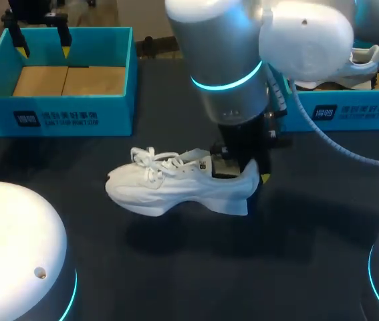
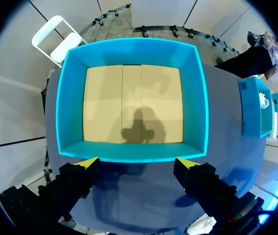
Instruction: Take the shoe out of the shoebox, open the shoe tongue, remove and reinsert the insole, then place the shoe into the shoebox
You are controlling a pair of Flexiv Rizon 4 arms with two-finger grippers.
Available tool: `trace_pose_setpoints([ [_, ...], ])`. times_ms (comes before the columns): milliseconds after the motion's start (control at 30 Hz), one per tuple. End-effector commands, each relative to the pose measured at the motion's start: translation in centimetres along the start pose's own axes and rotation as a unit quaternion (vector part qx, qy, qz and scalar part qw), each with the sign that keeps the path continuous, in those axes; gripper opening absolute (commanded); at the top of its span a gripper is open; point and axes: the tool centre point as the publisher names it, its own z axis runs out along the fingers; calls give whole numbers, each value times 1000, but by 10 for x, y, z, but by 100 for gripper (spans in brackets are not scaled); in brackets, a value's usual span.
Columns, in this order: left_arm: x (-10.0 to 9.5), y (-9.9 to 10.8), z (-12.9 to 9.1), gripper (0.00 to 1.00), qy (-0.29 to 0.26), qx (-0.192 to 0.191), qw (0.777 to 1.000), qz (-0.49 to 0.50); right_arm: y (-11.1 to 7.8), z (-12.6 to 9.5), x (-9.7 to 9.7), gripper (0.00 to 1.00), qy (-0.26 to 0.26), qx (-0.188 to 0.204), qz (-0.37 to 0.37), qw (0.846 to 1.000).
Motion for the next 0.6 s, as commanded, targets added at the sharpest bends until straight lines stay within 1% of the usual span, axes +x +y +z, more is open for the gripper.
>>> trace_pose_setpoints([
  [33,0,0,0,100,0,0,1000,0,9,25,14,0,-9,2,94,995],
  [100,0,0,0,100,0,0,1000,0,18,36,18,0,-9,2,98,995],
  [133,0,0,0,100,0,0,1000,0,21,41,19,0,-13,-4,102,995],
  [233,0,0,0,100,0,0,1000,0,27,60,21,0,-34,2,93,995],
  [367,0,0,0,100,0,0,1000,0,31,82,20,0,-25,2,88,996],
  [433,0,0,0,100,0,0,1000,0,33,89,20,0,-24,-10,76,997],
  [600,0,0,0,100,0,0,1000,0,35,105,19,0,-26,-18,55,998],
])
